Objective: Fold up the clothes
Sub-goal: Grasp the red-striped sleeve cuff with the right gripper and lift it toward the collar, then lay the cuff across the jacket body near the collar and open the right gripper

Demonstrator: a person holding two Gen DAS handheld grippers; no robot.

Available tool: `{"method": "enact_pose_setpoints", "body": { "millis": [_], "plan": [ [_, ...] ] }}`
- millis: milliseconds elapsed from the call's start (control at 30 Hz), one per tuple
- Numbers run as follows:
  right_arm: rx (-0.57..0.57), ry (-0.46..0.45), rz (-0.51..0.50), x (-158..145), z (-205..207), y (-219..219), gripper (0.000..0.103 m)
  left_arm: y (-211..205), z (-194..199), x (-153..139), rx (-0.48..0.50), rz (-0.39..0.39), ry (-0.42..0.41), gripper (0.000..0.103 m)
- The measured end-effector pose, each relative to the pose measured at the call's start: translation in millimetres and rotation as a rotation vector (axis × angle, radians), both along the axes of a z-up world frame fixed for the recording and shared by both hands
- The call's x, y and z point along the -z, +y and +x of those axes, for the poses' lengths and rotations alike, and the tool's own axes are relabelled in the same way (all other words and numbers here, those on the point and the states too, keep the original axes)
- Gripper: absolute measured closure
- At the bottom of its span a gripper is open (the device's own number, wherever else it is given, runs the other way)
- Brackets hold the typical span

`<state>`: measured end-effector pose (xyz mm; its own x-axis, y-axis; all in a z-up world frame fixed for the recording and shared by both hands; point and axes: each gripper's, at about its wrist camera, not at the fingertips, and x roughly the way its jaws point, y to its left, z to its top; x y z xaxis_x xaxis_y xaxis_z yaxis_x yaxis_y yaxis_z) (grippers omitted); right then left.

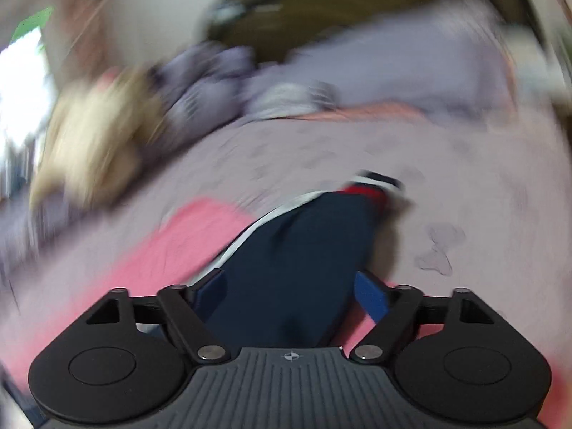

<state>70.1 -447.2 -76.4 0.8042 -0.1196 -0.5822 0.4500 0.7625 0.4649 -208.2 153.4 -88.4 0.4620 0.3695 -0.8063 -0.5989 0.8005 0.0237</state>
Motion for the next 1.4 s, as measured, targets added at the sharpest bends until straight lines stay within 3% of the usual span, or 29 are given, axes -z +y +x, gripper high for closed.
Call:
{"method": "enact_pose_setpoints", "body": {
  "millis": [67, 167, 200, 267, 300, 333, 433, 467, 600, 767, 900, 1000, 1067, 1167, 1233, 1267, 1400],
  "plan": [
    [0.096, -0.008, 0.123, 13, 11, -36, 0.022, 1, 0, 1, 0.001, 0.004, 0.006, 0.0],
    [0.053, 0.015, 0.098, 14, 28, -35, 0.014, -1, 2, 3, -0.006, 0.017, 0.015, 0.0],
    [0.038, 0.023, 0.09, 15, 33, -35, 0.0, -1, 3, 3, -0.01, 0.019, 0.016, 0.0],
    [0.01, 0.039, 0.073, 16, 44, -34, 0.001, -2, 5, 3, -0.02, 0.02, 0.018, 0.0],
    [-0.005, 0.047, 0.065, 16, 50, -34, 0.035, -2, 5, 3, -0.024, 0.02, 0.02, 0.0],
    [-0.019, 0.055, 0.057, 17, 56, -33, 0.089, -2, 5, 4, -0.027, 0.02, 0.018, 0.0],
    [-0.068, 0.074, 0.019, 16, 71, -29, 0.088, -2, 4, 4, -0.031, 0.023, 0.011, 0.0],
    [-0.116, 0.053, -0.065, 6, 67, -10, 0.088, -3, 3, 4, -0.028, 0.025, 0.007, 0.0],
    [-0.4, -0.088, -0.294, -45, 40, 108, 0.088, -3, -6, 1, 0.005, 0.027, -0.01, 0.0],
    [-0.798, -0.261, -0.51, -91, -12, 323, 0.088, 10, -32, -8, 0.013, -0.002, -0.07, 0.0],
    [-1.038, -0.295, -0.647, -72, -60, 491, 0.088, 33, -62, -11, -0.039, -0.052, -0.131, 0.0],
    [-1.179, -0.23, -0.692, -33, -94, 584, 0.087, 50, -83, -10, -0.081, -0.095, -0.16, 0.0],
    [-1.259, -0.183, -0.781, -7, -114, 634, 0.085, 58, -94, -9, -0.082, -0.131, -0.197, 0.0],
    [-1.299, -0.189, -0.996, 17, -152, 673, 0.057, 62, -101, -11, -0.071, -0.149, -0.233, 0.0],
    [-1.341, -0.295, -1.004, 8, -171, 662, 0.007, 64, -104, -10, -0.073, -0.159, -0.249, 0.0],
    [-1.373, -0.349, -0.977, 0, -179, 653, 0.001, 65, -104, -9, -0.076, -0.162, -0.256, 0.0],
    [-1.397, -0.481, -0.835, -43, -186, 598, 0.0, 65, -99, -7, -0.088, -0.159, -0.261, 0.0]
  ]
}}
